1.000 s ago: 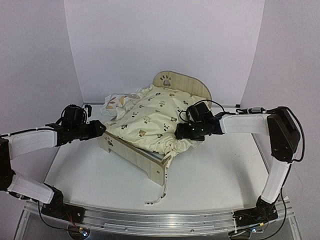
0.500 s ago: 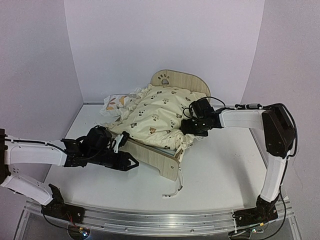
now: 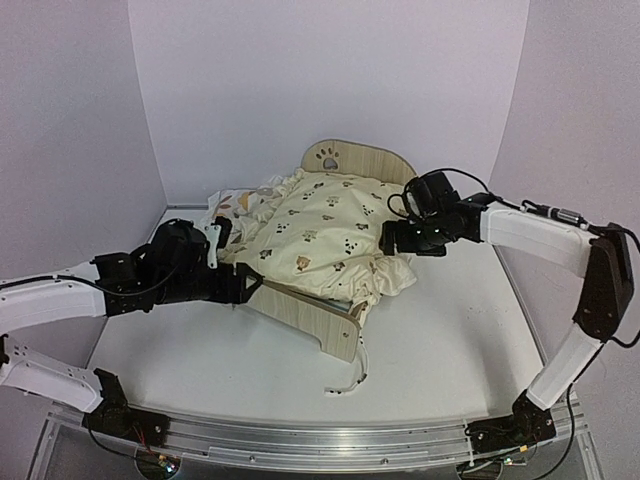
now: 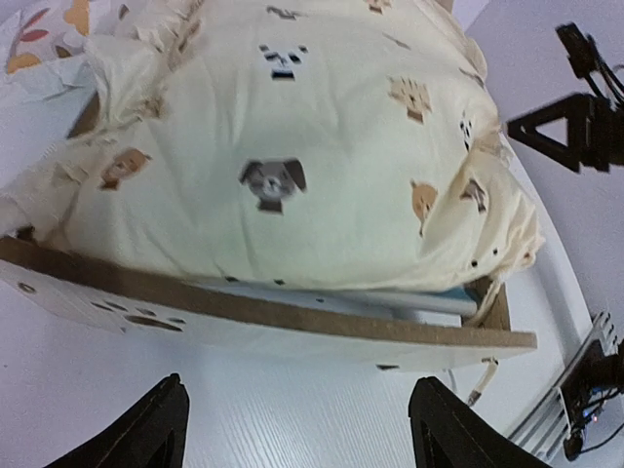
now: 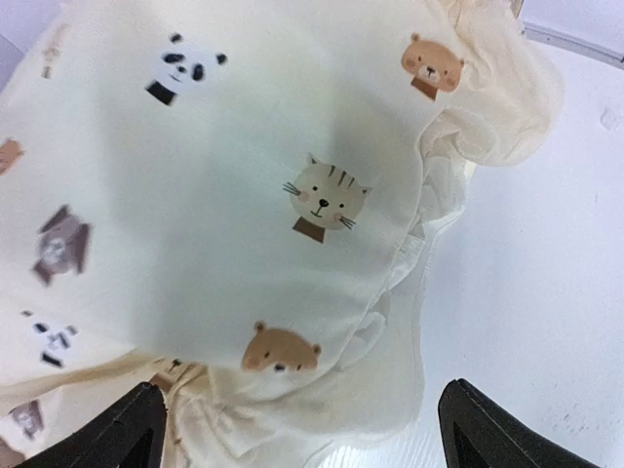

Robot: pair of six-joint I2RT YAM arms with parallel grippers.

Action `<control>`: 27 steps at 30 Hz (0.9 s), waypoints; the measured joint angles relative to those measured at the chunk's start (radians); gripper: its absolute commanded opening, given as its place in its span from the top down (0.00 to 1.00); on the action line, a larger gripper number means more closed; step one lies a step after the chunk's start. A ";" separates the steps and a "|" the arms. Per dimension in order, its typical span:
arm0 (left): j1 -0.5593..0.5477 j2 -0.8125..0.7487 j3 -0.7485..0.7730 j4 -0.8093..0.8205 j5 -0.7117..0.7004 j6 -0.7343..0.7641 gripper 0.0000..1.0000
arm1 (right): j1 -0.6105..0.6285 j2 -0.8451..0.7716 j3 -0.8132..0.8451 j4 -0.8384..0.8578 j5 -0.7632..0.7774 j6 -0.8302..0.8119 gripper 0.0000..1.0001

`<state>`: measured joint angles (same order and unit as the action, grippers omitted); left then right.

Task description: Set up the pet bed

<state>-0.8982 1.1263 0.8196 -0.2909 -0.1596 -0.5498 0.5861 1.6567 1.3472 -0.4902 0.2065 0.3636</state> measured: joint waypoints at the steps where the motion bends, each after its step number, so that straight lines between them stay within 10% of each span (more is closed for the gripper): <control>1: 0.024 0.000 0.016 -0.007 -0.013 0.014 0.20 | 0.007 -0.028 0.000 -0.011 0.000 0.000 0.02; 11: 0.347 0.008 0.063 -0.043 -0.051 0.115 0.23 | 0.319 -0.156 0.002 -0.058 -0.058 -0.003 0.07; 23: 0.532 0.073 0.035 0.025 0.048 0.137 0.29 | 0.463 0.221 0.230 -0.088 -0.206 -0.068 0.16; 27: 0.600 0.124 0.033 0.072 0.096 0.153 0.31 | 0.462 0.262 0.240 -0.097 -0.221 -0.084 0.41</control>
<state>-0.2987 1.2507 0.8528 -0.2186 -0.0633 -0.3972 1.0480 1.9190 1.5871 -0.5869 -0.0141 0.2799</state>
